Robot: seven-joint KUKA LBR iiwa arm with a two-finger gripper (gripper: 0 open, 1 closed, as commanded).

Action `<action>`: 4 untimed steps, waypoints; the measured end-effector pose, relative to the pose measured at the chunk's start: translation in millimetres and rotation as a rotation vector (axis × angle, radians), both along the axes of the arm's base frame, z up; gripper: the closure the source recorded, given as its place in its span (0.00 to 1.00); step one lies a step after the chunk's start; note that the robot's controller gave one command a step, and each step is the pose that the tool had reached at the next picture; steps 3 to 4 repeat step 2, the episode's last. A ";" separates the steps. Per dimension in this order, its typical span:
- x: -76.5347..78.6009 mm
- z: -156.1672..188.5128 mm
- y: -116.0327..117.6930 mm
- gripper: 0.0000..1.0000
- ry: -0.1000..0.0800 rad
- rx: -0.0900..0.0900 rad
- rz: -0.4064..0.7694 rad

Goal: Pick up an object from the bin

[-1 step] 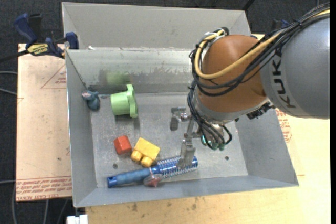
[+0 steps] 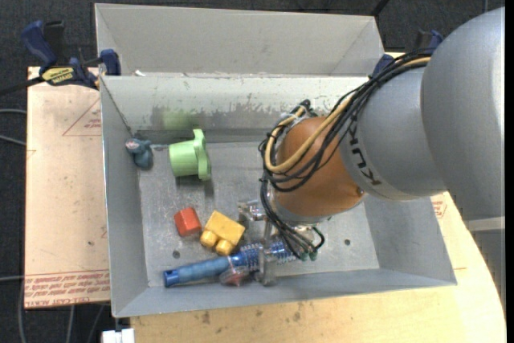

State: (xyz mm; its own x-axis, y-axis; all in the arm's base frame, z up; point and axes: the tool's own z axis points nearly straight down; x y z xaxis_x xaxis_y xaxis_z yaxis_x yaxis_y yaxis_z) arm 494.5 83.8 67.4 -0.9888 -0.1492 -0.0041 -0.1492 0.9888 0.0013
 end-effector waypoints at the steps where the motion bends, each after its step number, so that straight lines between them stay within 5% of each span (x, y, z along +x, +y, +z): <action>1: -1.1 1.8 -0.1 1.00 0.004 0.000 0.000; 2: 17.9 138.1 4.4 1.00 -0.006 0.000 0.038; 4: 17.9 138.1 4.4 1.00 -0.006 0.000 0.038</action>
Offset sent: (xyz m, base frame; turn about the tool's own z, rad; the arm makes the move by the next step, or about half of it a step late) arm 0.0000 0.0000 0.0000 0.0000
